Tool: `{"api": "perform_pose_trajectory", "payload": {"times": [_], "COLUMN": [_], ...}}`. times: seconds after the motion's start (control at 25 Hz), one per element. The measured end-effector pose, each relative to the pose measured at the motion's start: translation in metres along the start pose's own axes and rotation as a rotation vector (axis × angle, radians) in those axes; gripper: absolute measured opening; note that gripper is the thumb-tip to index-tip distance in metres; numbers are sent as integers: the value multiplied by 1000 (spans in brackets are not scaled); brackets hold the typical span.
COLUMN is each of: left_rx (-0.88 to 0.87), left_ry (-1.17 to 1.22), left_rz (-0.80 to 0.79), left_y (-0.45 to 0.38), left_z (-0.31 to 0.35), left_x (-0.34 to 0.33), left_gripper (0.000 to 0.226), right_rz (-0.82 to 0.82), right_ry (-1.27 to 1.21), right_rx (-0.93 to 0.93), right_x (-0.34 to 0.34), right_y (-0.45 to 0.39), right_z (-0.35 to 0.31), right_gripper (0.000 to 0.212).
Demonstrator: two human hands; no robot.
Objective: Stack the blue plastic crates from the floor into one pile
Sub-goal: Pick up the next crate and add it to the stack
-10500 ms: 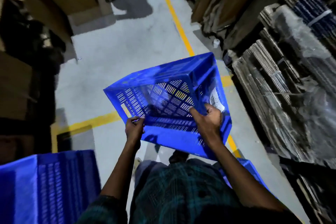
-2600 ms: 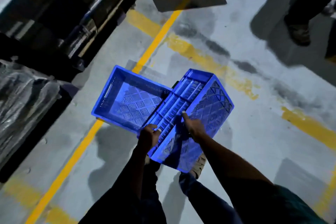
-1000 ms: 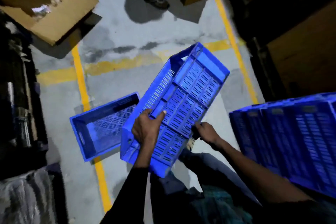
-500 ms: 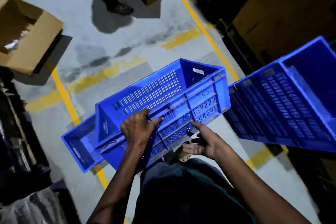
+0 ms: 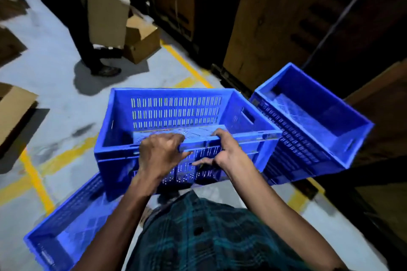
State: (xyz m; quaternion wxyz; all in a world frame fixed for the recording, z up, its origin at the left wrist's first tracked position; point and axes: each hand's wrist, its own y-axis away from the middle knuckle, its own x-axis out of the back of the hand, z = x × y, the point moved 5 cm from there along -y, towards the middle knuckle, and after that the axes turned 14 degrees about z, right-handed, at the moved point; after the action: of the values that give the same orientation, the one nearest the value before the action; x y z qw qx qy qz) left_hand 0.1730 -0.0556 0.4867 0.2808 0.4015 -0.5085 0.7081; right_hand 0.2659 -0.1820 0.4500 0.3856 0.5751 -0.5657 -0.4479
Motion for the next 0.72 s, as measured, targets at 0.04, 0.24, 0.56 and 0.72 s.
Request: {"api": "perform_pose_trajectory", "payload": {"times": [0.04,0.24,0.56,0.72], "left_rx": [-20,45,161,109], "left_ry": [11,324,392,220], "left_rz": [9,-27,2,-177], "left_y": [-8,-33,-123,-147], "left_z": [15,33,18,-3], "left_x": [1,-4,-54,-108], "left_gripper": [43,52,28,58], "right_rz": [-11,50,447,574], "right_ry": [-38,-213,-596,-753], "right_rx": [20,172,416,473], "right_x": [11,54,103,119], "right_y": [2,-5,0,8], "right_z": [-8,-30,-60,-44], "right_gripper": [7,12,100,102]}}
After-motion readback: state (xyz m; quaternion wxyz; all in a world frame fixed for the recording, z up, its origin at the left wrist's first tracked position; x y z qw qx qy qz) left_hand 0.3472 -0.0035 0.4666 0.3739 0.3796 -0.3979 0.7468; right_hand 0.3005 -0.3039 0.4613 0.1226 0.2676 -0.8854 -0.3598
